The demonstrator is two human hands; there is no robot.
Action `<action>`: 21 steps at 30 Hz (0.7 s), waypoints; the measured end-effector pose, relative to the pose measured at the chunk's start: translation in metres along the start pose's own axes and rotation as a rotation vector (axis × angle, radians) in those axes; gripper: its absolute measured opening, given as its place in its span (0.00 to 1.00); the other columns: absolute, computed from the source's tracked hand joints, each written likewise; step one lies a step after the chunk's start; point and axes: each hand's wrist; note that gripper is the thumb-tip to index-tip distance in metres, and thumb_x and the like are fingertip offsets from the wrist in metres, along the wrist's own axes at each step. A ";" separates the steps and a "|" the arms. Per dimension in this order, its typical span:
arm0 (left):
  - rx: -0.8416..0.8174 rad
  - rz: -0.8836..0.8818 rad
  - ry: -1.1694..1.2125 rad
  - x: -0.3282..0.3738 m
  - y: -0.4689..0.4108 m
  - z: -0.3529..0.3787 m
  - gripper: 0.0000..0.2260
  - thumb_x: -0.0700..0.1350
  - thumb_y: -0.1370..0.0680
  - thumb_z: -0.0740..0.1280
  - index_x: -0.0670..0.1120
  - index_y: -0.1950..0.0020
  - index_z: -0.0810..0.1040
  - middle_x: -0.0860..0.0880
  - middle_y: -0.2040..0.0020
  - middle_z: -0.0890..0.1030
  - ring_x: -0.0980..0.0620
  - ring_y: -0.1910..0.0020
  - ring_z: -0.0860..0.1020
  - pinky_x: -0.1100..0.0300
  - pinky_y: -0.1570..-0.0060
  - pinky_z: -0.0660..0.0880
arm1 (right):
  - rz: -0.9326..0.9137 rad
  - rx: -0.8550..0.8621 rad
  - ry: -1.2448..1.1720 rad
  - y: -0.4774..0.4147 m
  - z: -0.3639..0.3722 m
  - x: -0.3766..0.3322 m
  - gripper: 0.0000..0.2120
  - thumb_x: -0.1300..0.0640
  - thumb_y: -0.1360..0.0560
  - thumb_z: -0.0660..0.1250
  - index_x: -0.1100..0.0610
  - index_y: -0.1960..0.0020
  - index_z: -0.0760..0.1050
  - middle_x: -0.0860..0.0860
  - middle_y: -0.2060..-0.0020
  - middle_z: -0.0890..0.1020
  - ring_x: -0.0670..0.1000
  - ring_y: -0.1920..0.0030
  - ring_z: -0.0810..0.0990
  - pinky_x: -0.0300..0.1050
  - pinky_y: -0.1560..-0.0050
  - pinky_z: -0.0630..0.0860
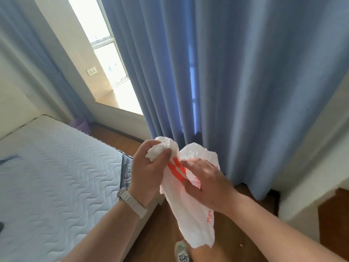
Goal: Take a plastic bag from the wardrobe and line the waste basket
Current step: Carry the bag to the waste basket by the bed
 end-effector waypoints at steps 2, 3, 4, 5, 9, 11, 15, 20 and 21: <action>0.025 0.009 0.002 -0.011 -0.021 -0.003 0.04 0.45 0.30 0.72 0.48 0.58 0.80 0.53 0.65 0.80 0.54 0.67 0.80 0.60 0.68 0.78 | -0.017 -0.028 0.004 -0.022 0.010 0.007 0.22 0.44 0.23 0.66 0.44 0.30 0.68 0.42 0.37 0.77 0.47 0.40 0.76 0.44 0.40 0.72; 0.039 0.011 0.006 -0.016 -0.032 -0.005 0.05 0.45 0.30 0.72 0.46 0.57 0.79 0.53 0.65 0.80 0.54 0.67 0.79 0.61 0.68 0.78 | -0.026 -0.037 0.007 -0.033 0.015 0.012 0.22 0.44 0.23 0.66 0.44 0.30 0.67 0.42 0.37 0.76 0.47 0.40 0.75 0.46 0.40 0.74; 0.050 0.016 0.012 -0.021 -0.044 -0.007 0.06 0.45 0.30 0.72 0.45 0.56 0.79 0.53 0.65 0.80 0.55 0.67 0.79 0.62 0.69 0.77 | -0.032 -0.042 0.013 -0.045 0.020 0.016 0.23 0.44 0.23 0.66 0.44 0.30 0.67 0.42 0.37 0.77 0.47 0.40 0.75 0.48 0.40 0.75; 0.054 0.022 0.019 -0.027 -0.058 -0.008 0.05 0.45 0.30 0.71 0.45 0.56 0.80 0.54 0.65 0.80 0.56 0.67 0.79 0.63 0.69 0.77 | -0.034 -0.045 0.021 -0.058 0.025 0.022 0.23 0.44 0.23 0.66 0.44 0.30 0.67 0.42 0.37 0.77 0.47 0.40 0.76 0.51 0.40 0.77; 0.047 0.027 0.052 -0.049 -0.116 -0.018 0.03 0.49 0.30 0.73 0.54 0.59 0.80 0.53 0.64 0.81 0.51 0.64 0.81 0.60 0.66 0.79 | -0.026 -0.075 0.040 -0.114 0.042 0.038 0.23 0.43 0.23 0.66 0.44 0.29 0.67 0.42 0.35 0.76 0.48 0.38 0.75 0.56 0.40 0.77; 0.059 0.012 0.074 -0.059 -0.150 -0.027 0.05 0.52 0.32 0.73 0.55 0.59 0.80 0.52 0.64 0.81 0.50 0.64 0.81 0.57 0.66 0.80 | -0.030 -0.100 0.050 -0.148 0.049 0.044 0.23 0.42 0.22 0.65 0.43 0.29 0.66 0.41 0.35 0.75 0.47 0.37 0.74 0.56 0.38 0.77; 0.092 -0.001 0.090 -0.077 -0.215 -0.050 0.04 0.49 0.31 0.73 0.53 0.59 0.80 0.51 0.64 0.81 0.50 0.64 0.80 0.48 0.64 0.81 | -0.055 -0.116 0.085 -0.221 0.068 0.051 0.23 0.45 0.23 0.65 0.43 0.29 0.66 0.43 0.36 0.76 0.48 0.37 0.74 0.56 0.38 0.75; 0.138 0.038 0.066 -0.090 -0.275 -0.086 0.03 0.49 0.29 0.72 0.57 0.58 0.80 0.55 0.63 0.81 0.54 0.63 0.80 0.57 0.66 0.80 | -0.119 -0.116 0.071 -0.294 0.100 0.048 0.23 0.47 0.23 0.68 0.48 0.30 0.70 0.45 0.37 0.78 0.50 0.40 0.77 0.55 0.40 0.78; 0.159 0.031 0.072 -0.092 -0.282 -0.093 0.03 0.50 0.30 0.73 0.55 0.58 0.80 0.54 0.63 0.81 0.53 0.63 0.81 0.55 0.65 0.80 | -0.130 -0.124 0.060 -0.306 0.106 0.047 0.23 0.47 0.23 0.68 0.48 0.30 0.70 0.45 0.37 0.78 0.50 0.40 0.77 0.56 0.41 0.78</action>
Point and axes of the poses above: each hand's wrist, its own y-axis away from the middle knuckle, its own z-axis out of the palm, x = y × z
